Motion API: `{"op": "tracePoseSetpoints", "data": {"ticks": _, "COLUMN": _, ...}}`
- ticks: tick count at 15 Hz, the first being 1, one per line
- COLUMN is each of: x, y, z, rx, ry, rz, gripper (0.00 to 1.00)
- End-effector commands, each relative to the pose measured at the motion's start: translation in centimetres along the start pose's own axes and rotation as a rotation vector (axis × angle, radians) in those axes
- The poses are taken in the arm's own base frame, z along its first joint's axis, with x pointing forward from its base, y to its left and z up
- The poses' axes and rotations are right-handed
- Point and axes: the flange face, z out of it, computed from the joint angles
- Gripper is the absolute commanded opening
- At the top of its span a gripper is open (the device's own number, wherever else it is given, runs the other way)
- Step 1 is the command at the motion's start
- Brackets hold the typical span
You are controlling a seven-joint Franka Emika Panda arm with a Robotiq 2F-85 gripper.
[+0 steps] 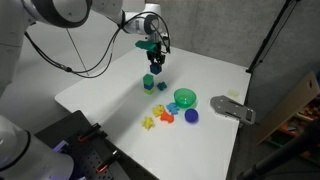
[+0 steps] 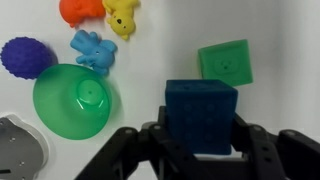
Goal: Pick up the top blue block and move the green bowl a little to the left, put the blue block in the green bowl, pick up the top green block and put it in the green bowl, pick up the stacked blue block from the table and put it in the green bowl
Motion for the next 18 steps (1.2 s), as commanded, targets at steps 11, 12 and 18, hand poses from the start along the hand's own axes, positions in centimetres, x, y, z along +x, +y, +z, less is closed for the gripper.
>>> {"op": "tracePoseSetpoints", "data": {"ticks": 11, "x": 2.6, "y": 15.5, "z": 8.7, "rx": -0.068, "ry": -0.089, "rz": 0.399, "gripper": 0.31}}
{"op": "tracePoseSetpoints", "data": {"ticks": 12, "x": 2.9, "y": 16.4, "z": 9.0, "rx": -0.07, "ry": -0.086, "rz": 0.427, "gripper": 0.31}}
{"op": "tracePoseSetpoints", "data": {"ticks": 18, "x": 4.9, "y": 19.1, "z": 10.0, "rx": -0.1, "ry": -0.036, "rz": 0.535, "gripper": 0.31}}
